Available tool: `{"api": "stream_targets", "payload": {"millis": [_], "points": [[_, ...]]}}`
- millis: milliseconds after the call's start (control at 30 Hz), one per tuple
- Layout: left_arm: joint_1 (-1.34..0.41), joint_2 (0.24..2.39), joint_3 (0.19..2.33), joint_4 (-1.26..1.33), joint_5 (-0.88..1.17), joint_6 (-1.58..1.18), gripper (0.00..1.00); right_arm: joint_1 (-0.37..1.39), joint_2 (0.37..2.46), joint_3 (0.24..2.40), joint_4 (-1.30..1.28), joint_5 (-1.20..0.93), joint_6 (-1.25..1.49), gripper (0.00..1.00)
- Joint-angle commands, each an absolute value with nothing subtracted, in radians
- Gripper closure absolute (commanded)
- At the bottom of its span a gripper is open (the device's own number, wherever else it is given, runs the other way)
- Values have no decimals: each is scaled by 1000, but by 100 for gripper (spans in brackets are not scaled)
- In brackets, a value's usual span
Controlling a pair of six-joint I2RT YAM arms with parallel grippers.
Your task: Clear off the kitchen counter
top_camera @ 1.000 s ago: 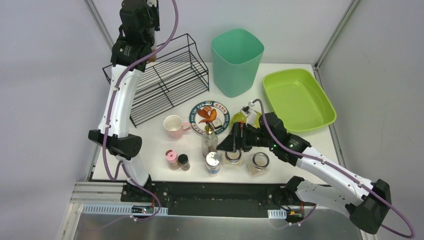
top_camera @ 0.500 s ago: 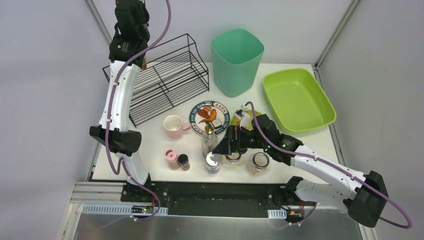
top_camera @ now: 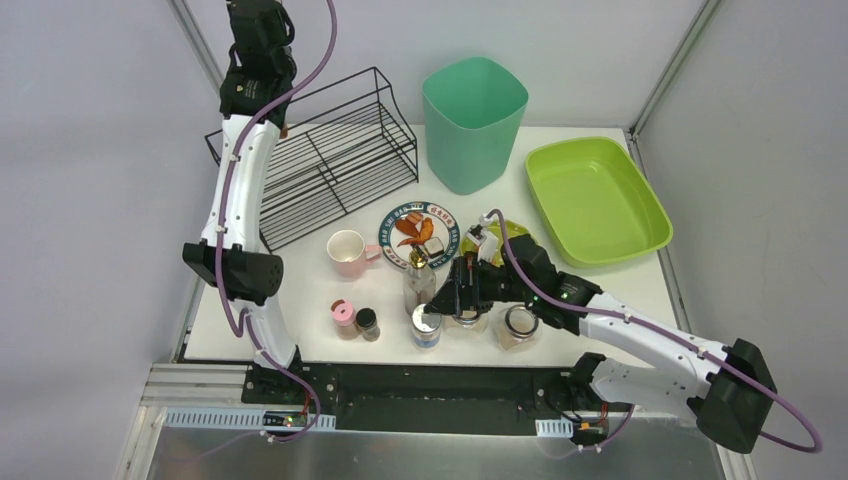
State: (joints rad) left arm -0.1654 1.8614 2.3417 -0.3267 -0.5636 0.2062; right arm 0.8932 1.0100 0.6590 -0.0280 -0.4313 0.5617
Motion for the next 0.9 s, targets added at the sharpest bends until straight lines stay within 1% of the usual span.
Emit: {"api": "stream_targets", "payload": {"millis": [0, 467, 667, 867], "points": [[-142, 1856, 2384, -218, -597, 211, 100, 902, 1010, 659, 38, -437, 569, 1], [-123, 1845, 2407, -216, -623, 204, 100, 914, 1045, 647, 77, -444, 577, 1], [-114, 1844, 2347, -174, -638, 216, 100, 927, 1071, 660, 92, -452, 577, 1], [-114, 1852, 2357, -155, -638, 219, 100, 934, 1071, 648, 100, -451, 580, 1]]}}
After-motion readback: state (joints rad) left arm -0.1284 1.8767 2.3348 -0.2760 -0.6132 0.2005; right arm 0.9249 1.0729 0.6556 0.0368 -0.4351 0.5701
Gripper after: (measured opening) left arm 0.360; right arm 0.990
